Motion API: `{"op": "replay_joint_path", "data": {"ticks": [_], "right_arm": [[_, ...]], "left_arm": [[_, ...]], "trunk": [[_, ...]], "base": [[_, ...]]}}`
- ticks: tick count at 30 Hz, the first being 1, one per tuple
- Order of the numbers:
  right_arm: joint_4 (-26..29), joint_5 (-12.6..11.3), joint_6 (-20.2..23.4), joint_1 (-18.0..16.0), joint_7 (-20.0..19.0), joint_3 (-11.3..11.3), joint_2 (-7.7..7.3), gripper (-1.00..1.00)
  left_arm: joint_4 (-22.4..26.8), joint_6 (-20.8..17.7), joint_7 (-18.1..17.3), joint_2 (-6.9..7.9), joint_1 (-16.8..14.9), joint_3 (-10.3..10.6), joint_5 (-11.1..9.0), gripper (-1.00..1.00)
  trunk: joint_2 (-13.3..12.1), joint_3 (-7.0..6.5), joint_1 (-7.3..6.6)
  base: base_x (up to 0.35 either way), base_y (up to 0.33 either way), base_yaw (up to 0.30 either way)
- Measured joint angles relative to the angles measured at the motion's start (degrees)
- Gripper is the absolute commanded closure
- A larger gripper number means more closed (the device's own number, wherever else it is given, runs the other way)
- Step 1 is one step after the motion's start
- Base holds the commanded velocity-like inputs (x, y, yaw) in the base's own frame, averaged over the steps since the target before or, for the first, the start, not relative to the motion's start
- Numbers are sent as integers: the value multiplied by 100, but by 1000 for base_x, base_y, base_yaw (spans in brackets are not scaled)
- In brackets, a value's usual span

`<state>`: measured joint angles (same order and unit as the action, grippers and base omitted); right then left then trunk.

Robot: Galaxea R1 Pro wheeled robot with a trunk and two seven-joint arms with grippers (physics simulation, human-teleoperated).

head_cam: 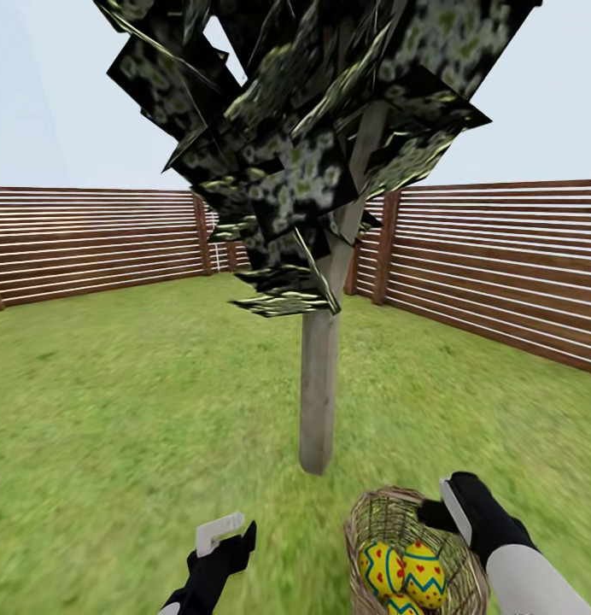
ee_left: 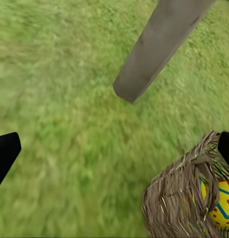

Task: Take the three Easter eggs out of the wicker basket on the lawn in the garden, then place them on the lawn next to a single tree (choose any tree) so that all three eggs are next to the same tree and none are left in the basket.

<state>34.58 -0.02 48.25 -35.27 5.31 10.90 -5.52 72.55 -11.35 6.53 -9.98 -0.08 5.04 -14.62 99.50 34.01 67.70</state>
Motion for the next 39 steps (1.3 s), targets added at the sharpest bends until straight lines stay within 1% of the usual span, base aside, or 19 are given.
{"op": "replay_joint_path", "data": {"ticks": [4,10,17,25,29,31,33,34,35,36,39], "right_arm": [[-332,-74,5,-108,-9,-4,-3,-100],[-989,-103,-23,-403,-19,-5,-17,-100],[-1185,-110,-37,-486,-22,-3,-22,-100],[-1205,-108,-87,-495,-23,-2,-19,-100],[-1207,-107,-368,-495,-20,-1,-16,-100],[-1211,-107,-539,-495,-19,0,-19,-100],[-1215,-108,-648,-496,-18,1,-15,-100],[-1216,-107,-688,-496,-18,1,-15,-100],[-1216,-107,-703,-496,-18,1,-16,-100],[-1216,-107,-724,-496,-18,1,-15,-100],[-1216,-107,-750,-496,-17,1,-9,-100]], "left_arm": [[8,-7,13,-2,0,-4,-29,-100],[18,3,18,-2,-2,-1,-33,-100],[51,22,55,-2,-2,-3,-42,-100],[234,7,63,-2,-1,14,-41,-100],[393,-20,55,-2,0,5,-44,-100],[480,-106,45,-2,0,2,-45,-100],[564,-334,28,-2,0,0,-49,-100],[602,-546,11,-2,0,3,-50,-100],[620,-660,1,-2,0,4,-54,-100],[668,-861,-24,-2,0,4,-79,-100],[823,-1150,-57,-2,0,1,-218,-100]], "trunk": [[0,0,0],[0,0,3],[0,0,3],[319,143,178],[480,215,266],[560,251,310],[640,287,354],[680,305,376],[720,323,398],[722,323,399],[722,323,399]], "base": [[271,0,0],[79,0,0],[10,0,0],[1,0,0],[0,0,0],[0,0,0],[0,0,0],[0,0,0],[0,0,0],[0,0,0],[0,0,0]]}}
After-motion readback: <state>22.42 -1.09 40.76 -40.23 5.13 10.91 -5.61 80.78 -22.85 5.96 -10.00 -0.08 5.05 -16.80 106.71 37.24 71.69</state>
